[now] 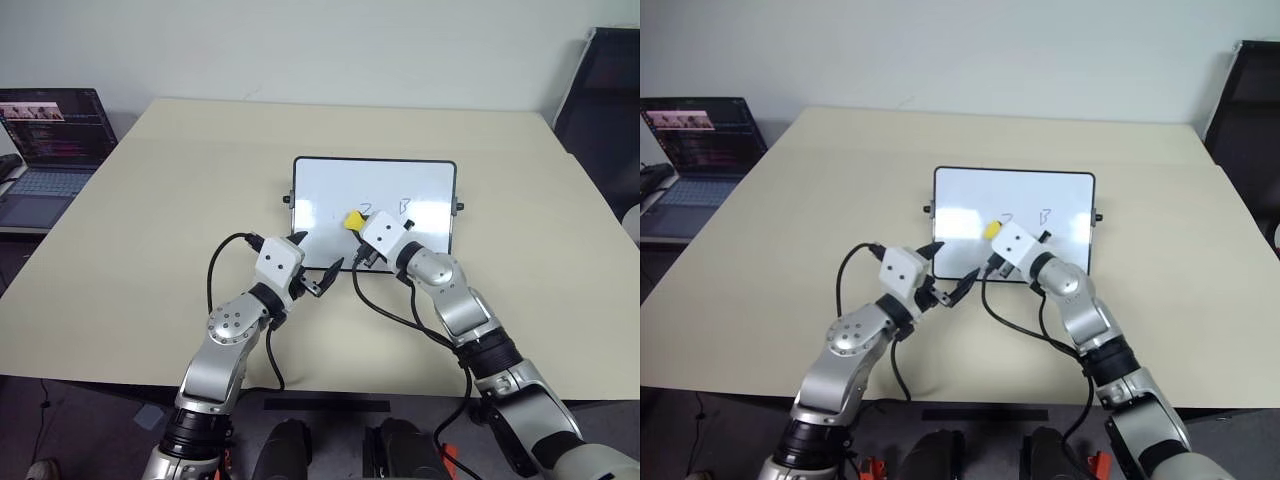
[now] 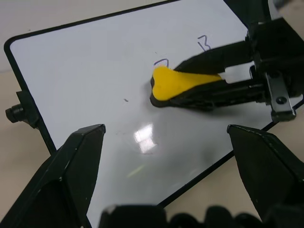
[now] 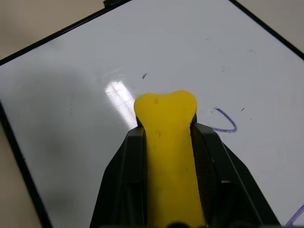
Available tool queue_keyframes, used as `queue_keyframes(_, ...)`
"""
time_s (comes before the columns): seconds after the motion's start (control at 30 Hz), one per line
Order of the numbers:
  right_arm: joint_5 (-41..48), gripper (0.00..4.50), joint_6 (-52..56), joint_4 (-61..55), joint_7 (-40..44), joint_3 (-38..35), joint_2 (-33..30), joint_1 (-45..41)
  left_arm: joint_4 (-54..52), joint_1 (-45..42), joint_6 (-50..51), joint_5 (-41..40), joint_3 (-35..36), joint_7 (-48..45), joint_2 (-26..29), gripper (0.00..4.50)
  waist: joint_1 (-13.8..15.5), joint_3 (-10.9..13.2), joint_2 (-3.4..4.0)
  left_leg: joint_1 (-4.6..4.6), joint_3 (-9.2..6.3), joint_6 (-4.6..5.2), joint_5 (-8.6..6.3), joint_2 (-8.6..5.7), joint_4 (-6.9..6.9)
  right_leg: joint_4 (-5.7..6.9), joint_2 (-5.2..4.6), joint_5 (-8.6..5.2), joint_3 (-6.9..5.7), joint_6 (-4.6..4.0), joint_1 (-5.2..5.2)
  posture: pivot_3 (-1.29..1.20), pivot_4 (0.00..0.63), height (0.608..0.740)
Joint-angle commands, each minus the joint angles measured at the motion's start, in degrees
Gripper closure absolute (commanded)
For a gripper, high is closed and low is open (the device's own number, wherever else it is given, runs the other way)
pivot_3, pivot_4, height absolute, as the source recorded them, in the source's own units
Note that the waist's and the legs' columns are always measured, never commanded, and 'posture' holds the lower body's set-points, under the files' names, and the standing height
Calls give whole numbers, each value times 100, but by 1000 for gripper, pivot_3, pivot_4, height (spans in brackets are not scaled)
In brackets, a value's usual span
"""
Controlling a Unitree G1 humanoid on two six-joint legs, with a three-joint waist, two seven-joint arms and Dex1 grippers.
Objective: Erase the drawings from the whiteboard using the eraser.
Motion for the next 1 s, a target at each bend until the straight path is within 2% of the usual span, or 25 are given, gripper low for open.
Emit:
queue_keyframes(0.03,-8,3531,209,-248,9,-89,-106,102,-229,-9,-30,-21,60,39,20,0,0,0,0,1,-1,0,0,0,0,0,0,0,-1,0,2,0,150,740)
queue_keyframes(0.3,255,3531,-103,-196,-364,-422,71,-274,-130,-91,-56,-20,12,-1,-1,0,0,1,0,0,0,0,0,-1,0,-1,1,0,0,0,0,0,150,740)
queue_keyframes(0.57,231,3531,-514,517,-752,-643,46,-952,-106,-128,-57,-27,5,-23,-2,0,-5,1,0,-2,2,0,0,0,-5,-3,2,0,1,0,-5,0,150,740)
queue_keyframes(0.77,-66,3531,-140,1017,-532,-288,-78,-1156,-147,-107,-39,-21,15,-2,0,0,-4,1,1,-4,2,0,0,0,-5,-4,1,0,1,0,-6,0,150,740)
queue_keyframes(1.0,-282,3531,178,916,-279,17,-152,-917,-269,2,-6,-4,41,63,10,0,-10,0,0,15,2,0,0,1,-2,0,1,0,2,0,12,0,150,740)
